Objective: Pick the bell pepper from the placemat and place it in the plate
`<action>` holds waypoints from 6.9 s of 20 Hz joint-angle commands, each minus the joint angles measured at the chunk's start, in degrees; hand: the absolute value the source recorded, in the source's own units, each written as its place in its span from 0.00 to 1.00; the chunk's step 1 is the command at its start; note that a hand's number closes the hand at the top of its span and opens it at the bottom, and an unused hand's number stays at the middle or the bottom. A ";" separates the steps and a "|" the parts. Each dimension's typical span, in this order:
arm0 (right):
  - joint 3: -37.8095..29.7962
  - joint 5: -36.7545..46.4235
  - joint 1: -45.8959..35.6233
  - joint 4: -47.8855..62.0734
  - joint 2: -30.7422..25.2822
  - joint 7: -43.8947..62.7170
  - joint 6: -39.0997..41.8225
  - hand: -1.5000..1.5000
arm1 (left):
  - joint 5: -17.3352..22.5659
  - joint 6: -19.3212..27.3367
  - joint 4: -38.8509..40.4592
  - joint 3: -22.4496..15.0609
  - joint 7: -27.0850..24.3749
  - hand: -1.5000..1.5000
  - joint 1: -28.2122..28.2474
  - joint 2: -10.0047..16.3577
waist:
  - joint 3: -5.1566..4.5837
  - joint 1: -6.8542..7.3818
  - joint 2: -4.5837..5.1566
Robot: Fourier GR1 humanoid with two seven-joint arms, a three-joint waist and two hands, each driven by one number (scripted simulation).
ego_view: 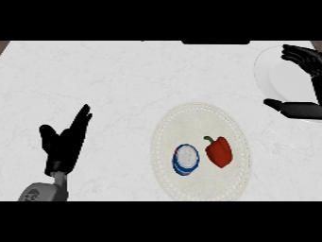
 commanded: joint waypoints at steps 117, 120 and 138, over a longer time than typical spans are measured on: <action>-24.16 25.38 -8.30 28.67 -0.85 -10.44 -14.86 1.00 | -5.76 -4.76 -3.92 3.38 8.07 0.50 2.36 -6.03 | -0.22 1.43 1.08; -25.47 25.85 -13.41 37.74 -2.37 -14.77 -16.45 1.00 | -6.44 -5.36 -3.17 2.10 4.72 0.50 3.95 -7.10 | -0.18 2.17 1.35; -21.34 32.87 -24.33 59.46 -7.33 -14.88 -6.14 0.00 | -6.92 -5.80 -4.53 0.92 7.01 0.50 1.84 -7.41 | 0.13 4.68 2.72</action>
